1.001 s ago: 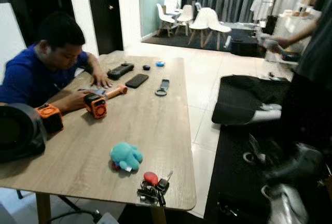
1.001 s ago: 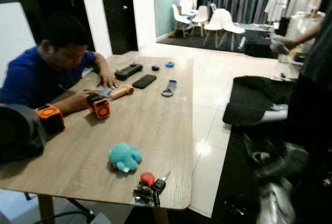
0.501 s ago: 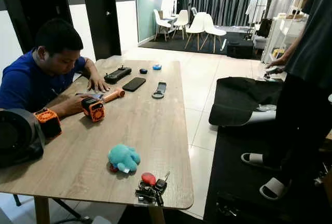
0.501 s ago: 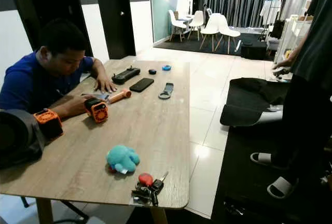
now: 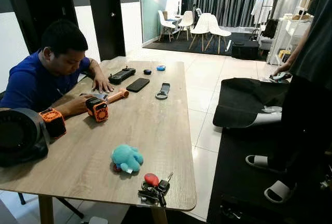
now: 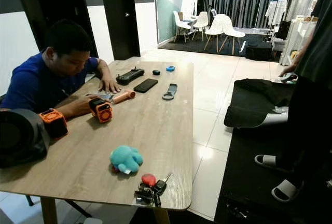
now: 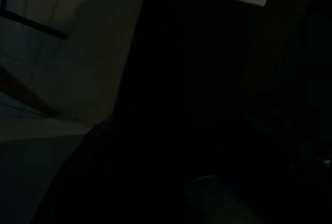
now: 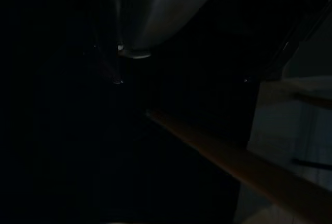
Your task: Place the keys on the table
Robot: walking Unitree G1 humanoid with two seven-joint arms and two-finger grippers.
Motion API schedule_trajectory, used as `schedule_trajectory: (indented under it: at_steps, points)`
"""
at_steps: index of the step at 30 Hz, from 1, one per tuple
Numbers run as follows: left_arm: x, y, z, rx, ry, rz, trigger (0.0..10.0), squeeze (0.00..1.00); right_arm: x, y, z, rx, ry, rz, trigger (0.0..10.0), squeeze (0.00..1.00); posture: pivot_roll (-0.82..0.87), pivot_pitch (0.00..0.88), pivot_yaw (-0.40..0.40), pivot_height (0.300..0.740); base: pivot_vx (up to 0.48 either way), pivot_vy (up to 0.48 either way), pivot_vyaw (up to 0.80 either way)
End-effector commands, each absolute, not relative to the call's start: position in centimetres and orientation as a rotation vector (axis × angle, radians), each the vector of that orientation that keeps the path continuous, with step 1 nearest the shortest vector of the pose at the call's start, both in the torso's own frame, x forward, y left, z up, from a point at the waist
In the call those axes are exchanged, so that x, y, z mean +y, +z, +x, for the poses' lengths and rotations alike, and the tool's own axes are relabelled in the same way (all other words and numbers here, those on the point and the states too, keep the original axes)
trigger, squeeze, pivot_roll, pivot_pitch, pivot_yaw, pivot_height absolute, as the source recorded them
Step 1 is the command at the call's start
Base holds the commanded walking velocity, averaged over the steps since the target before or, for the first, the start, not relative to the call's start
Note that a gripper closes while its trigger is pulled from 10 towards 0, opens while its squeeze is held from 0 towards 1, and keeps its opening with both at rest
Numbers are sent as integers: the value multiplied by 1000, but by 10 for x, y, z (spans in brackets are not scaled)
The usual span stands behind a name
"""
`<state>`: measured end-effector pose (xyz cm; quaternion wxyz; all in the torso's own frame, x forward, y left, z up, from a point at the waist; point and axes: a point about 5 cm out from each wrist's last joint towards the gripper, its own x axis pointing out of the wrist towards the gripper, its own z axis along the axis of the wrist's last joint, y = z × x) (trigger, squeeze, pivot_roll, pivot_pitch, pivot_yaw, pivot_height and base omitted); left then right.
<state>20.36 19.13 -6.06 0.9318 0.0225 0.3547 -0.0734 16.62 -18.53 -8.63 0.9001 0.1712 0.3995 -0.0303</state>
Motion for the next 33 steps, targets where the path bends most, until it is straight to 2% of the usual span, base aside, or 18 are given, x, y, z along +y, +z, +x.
schedule_trajectory:
  at_steps: [1, 20, 33]
  points:
    - [191, -63, 199, 735, -140, 32, 10000, 0, -186, -88, 163, 844, -71, 348, 10000, 0, 43, 0, 16, 740, 0, 0, 0]
    - [195, -64, 196, 741, -166, 64, 10000, 0, -187, -91, 154, 860, -93, 316, 10000, 0, 40, 0, 21, 740, 0, 0, 0]
    - [194, -65, 194, 744, -173, 65, 10000, 0, -186, -92, 154, 865, -86, 309, 10000, 0, 44, 0, 18, 740, -288, 0, 0]
